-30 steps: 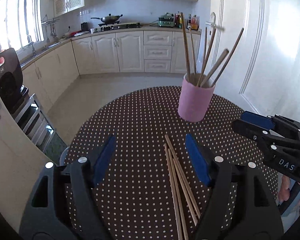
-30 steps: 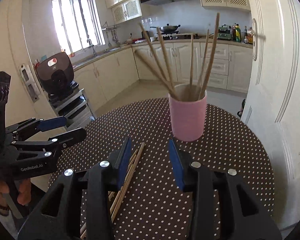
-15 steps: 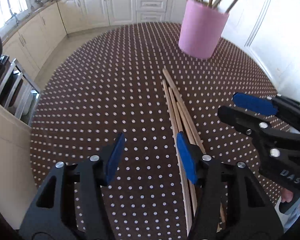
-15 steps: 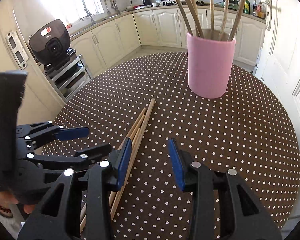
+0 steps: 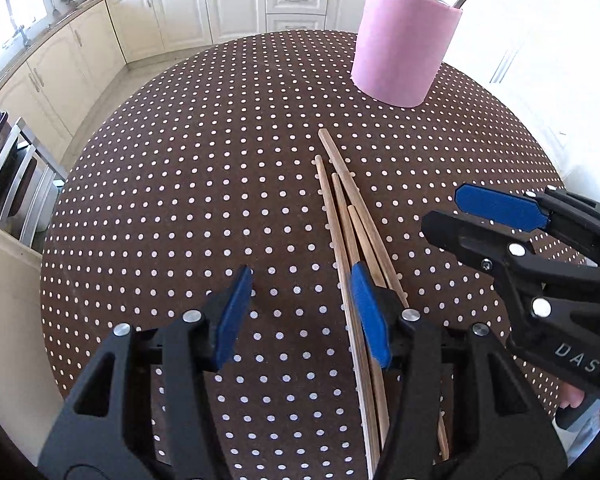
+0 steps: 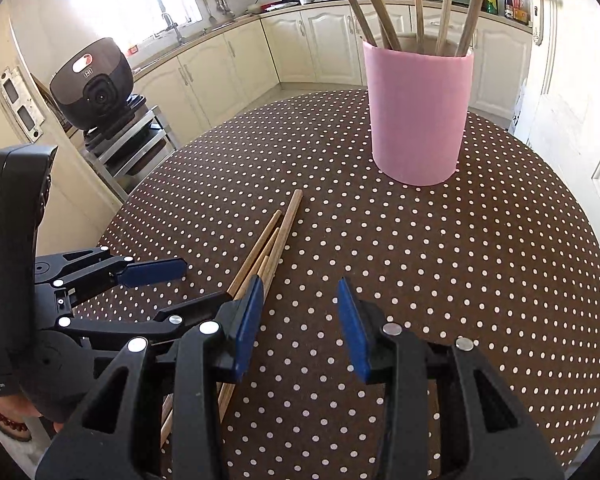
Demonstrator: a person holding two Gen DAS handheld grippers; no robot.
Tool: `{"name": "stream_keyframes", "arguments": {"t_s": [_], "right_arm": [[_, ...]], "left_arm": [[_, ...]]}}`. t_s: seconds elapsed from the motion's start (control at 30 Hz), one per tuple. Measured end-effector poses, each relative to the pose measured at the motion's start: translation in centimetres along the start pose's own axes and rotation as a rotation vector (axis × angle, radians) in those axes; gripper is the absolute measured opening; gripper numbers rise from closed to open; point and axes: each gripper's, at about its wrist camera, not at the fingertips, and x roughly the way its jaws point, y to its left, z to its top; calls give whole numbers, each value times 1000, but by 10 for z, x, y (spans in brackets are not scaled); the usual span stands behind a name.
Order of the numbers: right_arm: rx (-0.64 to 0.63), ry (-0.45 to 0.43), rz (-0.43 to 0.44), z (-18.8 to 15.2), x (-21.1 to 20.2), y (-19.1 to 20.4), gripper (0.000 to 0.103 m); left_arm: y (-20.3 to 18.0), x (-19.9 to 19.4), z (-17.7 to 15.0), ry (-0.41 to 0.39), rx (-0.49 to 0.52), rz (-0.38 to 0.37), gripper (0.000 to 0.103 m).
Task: Organize utensils
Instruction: 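Move both open tools back down to the chopstick pile on the table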
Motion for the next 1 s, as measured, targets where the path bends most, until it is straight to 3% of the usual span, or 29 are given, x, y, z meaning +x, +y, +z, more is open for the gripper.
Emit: {"name": "stream_keyframes", "arguments": {"t_s": [0.77, 1.0], "right_arm": [[-16, 129, -86, 34, 51, 14, 36], [-33, 142, -114, 41, 59, 18, 30]], "left_arm": [[35, 3, -2, 24, -6, -43, 51], [33, 10, 6, 31, 0, 1, 42]]}}
